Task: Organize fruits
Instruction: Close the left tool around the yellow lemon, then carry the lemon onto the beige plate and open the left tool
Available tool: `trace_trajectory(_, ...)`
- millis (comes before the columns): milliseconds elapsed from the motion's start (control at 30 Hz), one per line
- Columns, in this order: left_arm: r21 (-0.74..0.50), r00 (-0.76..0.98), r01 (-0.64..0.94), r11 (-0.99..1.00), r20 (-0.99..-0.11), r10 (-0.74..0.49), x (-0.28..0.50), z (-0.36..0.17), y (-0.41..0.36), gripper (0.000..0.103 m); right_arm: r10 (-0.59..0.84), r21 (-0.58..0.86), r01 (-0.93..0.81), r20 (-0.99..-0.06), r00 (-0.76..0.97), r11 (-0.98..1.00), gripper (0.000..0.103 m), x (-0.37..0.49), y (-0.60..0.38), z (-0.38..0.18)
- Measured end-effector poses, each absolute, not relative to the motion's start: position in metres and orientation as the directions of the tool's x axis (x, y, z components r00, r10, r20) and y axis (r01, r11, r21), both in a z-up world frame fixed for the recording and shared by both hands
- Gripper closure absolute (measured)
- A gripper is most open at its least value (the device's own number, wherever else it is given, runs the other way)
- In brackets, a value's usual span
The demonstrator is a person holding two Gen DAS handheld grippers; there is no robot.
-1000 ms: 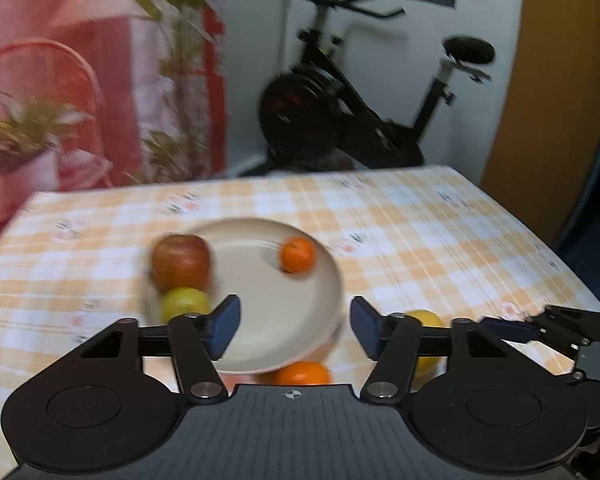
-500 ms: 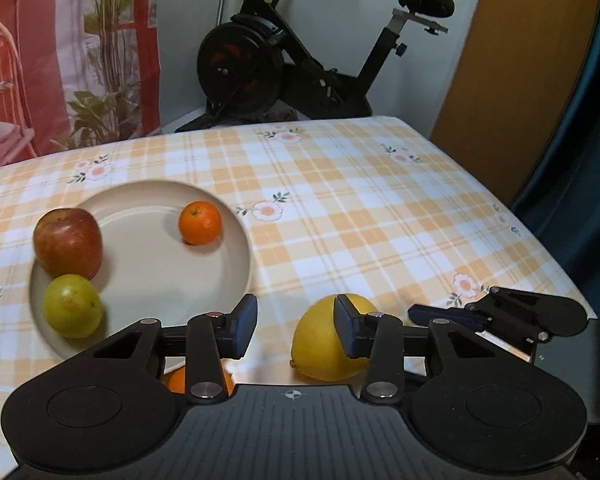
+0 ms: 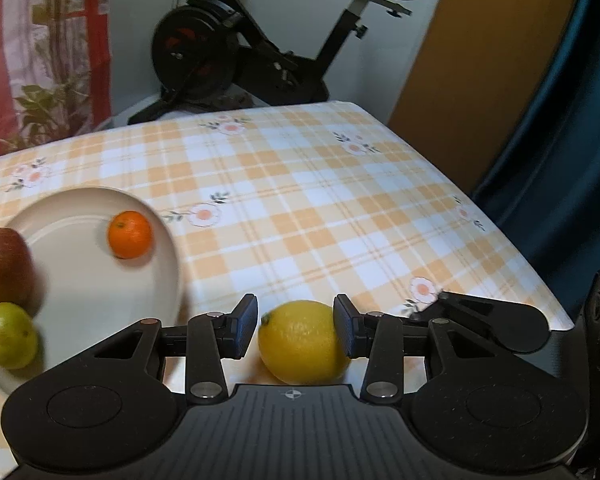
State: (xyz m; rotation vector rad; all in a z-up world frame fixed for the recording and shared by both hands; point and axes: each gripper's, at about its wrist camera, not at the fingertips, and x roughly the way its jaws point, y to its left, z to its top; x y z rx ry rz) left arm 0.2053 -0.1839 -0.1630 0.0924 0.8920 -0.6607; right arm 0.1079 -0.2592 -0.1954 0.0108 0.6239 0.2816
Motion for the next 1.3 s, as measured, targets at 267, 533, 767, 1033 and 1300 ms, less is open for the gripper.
trace_trajectory(267, -0.242, 0.414, 0.558, 0.794, -0.748, -0.519, 0.208, -0.166, -0.182, 0.057, 0.282, 0.130, -0.254, -0.568, 0.773, 0.958, 0.056, 0.108, -0.261, -0.197)
trace_trajectory(533, -0.361, 0.379, 0.498, 0.789, -0.728, -0.572, 0.214, -0.175, -0.164, 0.056, 0.289, 0.145, -0.251, -0.572, 0.768, 0.957, 0.058, 0.105, -0.260, -0.199)
trace_trajectory(767, -0.388, 0.378, 0.485, 0.784, -0.715, -0.588, 0.215, -0.175, -0.156, 0.058, 0.292, 0.154, -0.249, -0.570, 0.768, 0.956, 0.059, 0.106, -0.261, -0.200)
trace_trajectory(1033, -0.410, 0.369, 0.487, 0.771, -0.704, -0.607, 0.215, -0.178, -0.154, 0.059, 0.293, 0.165, -0.243, -0.569, 0.768, 0.956, 0.059, 0.106, -0.262, -0.201)
trace_trajectory(1300, -0.368, 0.374, 0.531, 0.763, -0.706, -0.601, 0.208, -0.176, -0.163, 0.060, 0.295, 0.184, -0.231, -0.567, 0.769, 0.956, 0.057, 0.107, -0.264, -0.202)
